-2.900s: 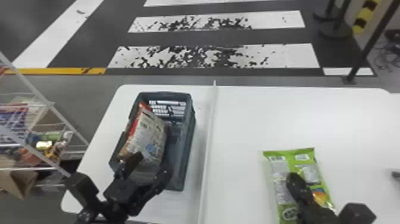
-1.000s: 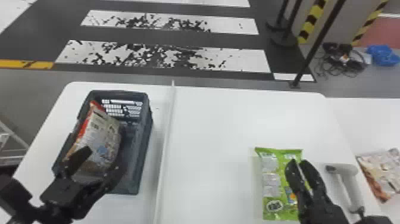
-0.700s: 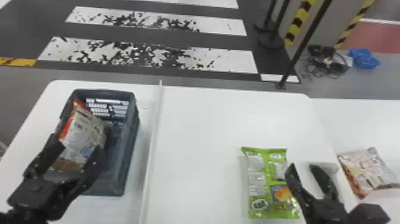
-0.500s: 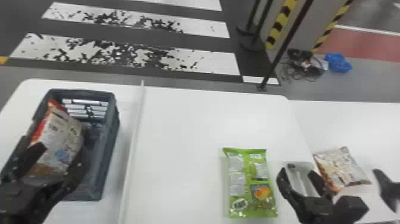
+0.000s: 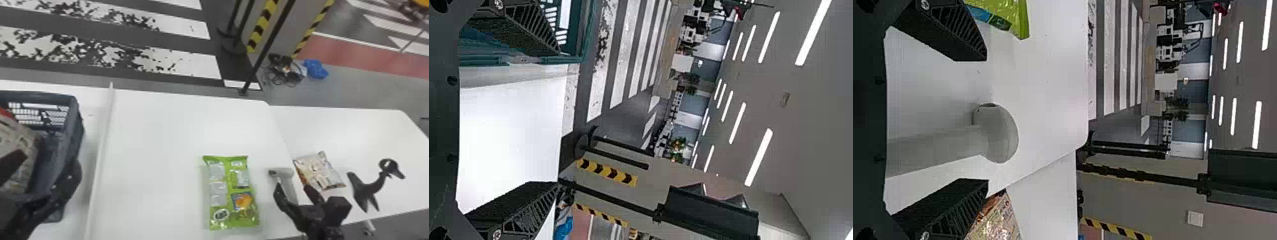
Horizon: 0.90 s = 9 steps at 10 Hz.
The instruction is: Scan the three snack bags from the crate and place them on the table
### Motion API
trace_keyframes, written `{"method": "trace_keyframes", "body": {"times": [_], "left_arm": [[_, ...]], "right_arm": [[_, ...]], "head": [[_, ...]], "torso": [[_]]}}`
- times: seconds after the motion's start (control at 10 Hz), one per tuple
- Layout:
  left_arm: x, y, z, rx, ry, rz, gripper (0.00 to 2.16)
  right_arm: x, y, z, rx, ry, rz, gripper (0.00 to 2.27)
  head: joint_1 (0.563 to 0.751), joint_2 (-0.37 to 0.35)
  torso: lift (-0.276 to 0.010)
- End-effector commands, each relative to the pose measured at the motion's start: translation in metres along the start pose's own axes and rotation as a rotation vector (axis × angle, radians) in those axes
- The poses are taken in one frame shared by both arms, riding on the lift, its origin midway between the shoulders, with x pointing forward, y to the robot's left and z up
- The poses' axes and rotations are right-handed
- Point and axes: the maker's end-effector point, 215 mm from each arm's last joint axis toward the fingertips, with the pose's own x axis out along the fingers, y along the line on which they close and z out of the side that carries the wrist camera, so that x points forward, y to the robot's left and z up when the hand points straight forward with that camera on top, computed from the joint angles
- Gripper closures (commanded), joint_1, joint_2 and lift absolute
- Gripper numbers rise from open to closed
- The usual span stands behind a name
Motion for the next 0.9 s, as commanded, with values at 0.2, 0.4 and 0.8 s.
{"method": "trace_keyframes", "body": {"times": [0.2,0.4,0.8], "left_arm": [[0.001,-0.006,-0.010,-0.007,0.013,-0.010,0.07],[0.001,-0.009,-0.010,-0.007,0.014,-0.017,0.07],[-0.001,-0.010,-0.005,0.001,0.008,-0.017,0.07]], "right_arm": [[0.020,-0.012,-0.027,0.009,0.109,0.036,0.07],[0.027,-0.011,-0.038,0.002,0.151,0.061,0.26],[0.028,-0.007,-0.035,-0.013,0.136,0.092,2.17]], "head": [[0.695,-0.350],[0.695,-0.350],[0.695,-0.350]], "torso": [[-0.037],[-0.037],[-0.037]]}}
